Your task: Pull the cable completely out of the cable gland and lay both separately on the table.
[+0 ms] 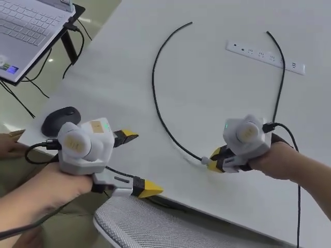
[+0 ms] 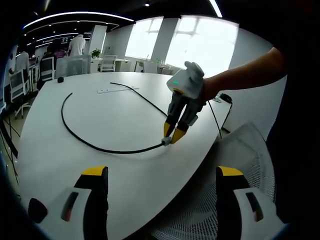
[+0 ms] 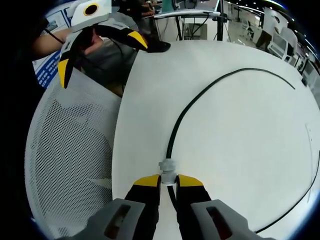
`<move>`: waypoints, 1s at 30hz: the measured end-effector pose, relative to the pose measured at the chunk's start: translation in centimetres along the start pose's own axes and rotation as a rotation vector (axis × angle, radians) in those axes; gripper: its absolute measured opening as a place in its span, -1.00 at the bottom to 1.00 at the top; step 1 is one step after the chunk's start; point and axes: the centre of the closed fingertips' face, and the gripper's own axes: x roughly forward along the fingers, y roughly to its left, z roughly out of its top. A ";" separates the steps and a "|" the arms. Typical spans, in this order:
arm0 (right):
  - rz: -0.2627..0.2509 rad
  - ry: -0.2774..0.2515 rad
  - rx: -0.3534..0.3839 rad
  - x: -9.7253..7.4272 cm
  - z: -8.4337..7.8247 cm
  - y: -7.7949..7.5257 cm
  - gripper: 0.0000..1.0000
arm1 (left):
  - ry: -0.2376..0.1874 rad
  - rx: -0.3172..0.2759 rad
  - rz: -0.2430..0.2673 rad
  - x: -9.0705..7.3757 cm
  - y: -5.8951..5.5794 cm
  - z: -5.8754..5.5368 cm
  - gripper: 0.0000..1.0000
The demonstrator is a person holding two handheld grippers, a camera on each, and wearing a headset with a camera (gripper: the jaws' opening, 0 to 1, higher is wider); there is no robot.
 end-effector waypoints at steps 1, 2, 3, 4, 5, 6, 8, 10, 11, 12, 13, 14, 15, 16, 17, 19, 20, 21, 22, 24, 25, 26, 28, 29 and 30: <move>-0.002 -0.001 -0.003 -0.1 0.0 0.0 -0.88 | 0.001 0.003 -0.002 0.1 0.0 0.1 0.79; -0.007 -0.006 -0.011 -0.6 0.3 0.3 -0.88 | 0.005 0.013 -0.008 0.3 -0.2 0.4 0.79; -0.009 -0.009 -0.012 -0.8 0.4 0.4 -0.88 | 0.006 0.016 -0.012 0.4 -0.3 0.5 0.78; -0.010 -0.011 -0.013 -1.2 0.5 0.5 -0.88 | 0.009 0.019 -0.016 0.5 -0.4 0.7 0.78; -0.012 -0.012 -0.012 -1.5 0.6 0.5 -0.88 | 0.009 0.030 -0.019 0.6 -0.5 1.0 0.78; -0.015 -0.017 -0.012 -1.7 0.8 0.6 -0.88 | 0.005 0.036 -0.021 0.7 -0.6 1.2 0.78; -0.021 -0.033 -0.014 -2.3 1.1 0.8 -0.88 | 0.001 0.036 -0.030 0.9 -0.7 1.7 0.76; -0.030 -0.042 -0.019 -2.9 1.4 0.9 -0.88 | -0.001 0.043 -0.036 1.1 -0.9 2.1 0.77; -0.034 -0.048 -0.023 -3.2 1.6 1.0 -0.88 | -0.003 0.045 -0.051 1.3 -1.2 2.3 0.76; -0.038 -0.052 -0.028 -3.4 1.7 1.1 -0.88 | -0.004 0.048 -0.063 1.4 -1.4 2.4 0.76; -0.041 -0.054 -0.031 -3.5 1.8 1.2 -0.88 | 0.000 0.054 -0.069 1.5 -1.6 2.5 0.76; -0.043 -0.056 -0.034 -3.7 1.9 1.4 -0.88 | 0.008 0.071 -0.081 1.8 -1.9 2.6 0.76; -0.045 -0.057 -0.037 -3.9 2.0 1.6 -0.88 | 0.008 0.081 -0.088 1.9 -2.1 2.8 0.77; -0.051 -0.060 -0.045 -4.1 2.1 1.8 -0.88 | 0.008 0.090 -0.099 2.1 -2.4 3.0 0.78; -0.052 -0.062 -0.048 -4.3 2.2 1.9 -0.88 | 0.008 0.097 -0.107 2.2 -2.6 3.1 0.77; -0.055 -0.070 -0.057 -4.7 2.5 2.3 -0.88 | 0.003 0.105 -0.123 2.7 -3.0 3.6 0.76; -0.058 -0.074 -0.063 -5.0 2.7 2.5 -0.88 | 0.007 0.111 -0.130 3.0 -3.3 3.8 0.76; -0.059 -0.075 -0.065 -5.0 2.7 2.6 -0.88 | 0.005 0.117 -0.134 3.2 -3.4 4.0 0.77; -0.061 -0.079 -0.071 -5.3 2.9 2.9 -0.88 | 0.005 0.121 -0.137 3.3 -3.4 4.1 0.77; -0.067 -0.082 -0.073 -5.7 3.0 3.2 -0.88 | 0.010 0.133 -0.146 3.9 -3.7 4.3 0.76; -0.069 -0.085 -0.077 -5.7 3.1 3.3 -0.88 | 0.011 0.136 -0.152 4.1 -3.8 4.4 0.76; -0.070 -0.087 -0.080 -5.9 3.2 3.6 -0.88 | 0.011 0.140 -0.160 4.3 -3.9 4.4 0.76; -0.071 -0.088 -0.089 -6.2 3.3 4.1 -0.88 | 0.015 0.151 -0.178 4.8 -4.3 4.7 0.73; -0.072 -0.089 -0.098 -6.3 3.3 4.4 -0.88 | 0.020 0.157 -0.188 5.1 -4.6 4.8 0.71; -0.073 -0.090 -0.100 -6.5 3.3 4.5 -0.88 | 0.019 0.161 -0.194 5.3 -4.7 4.9 0.71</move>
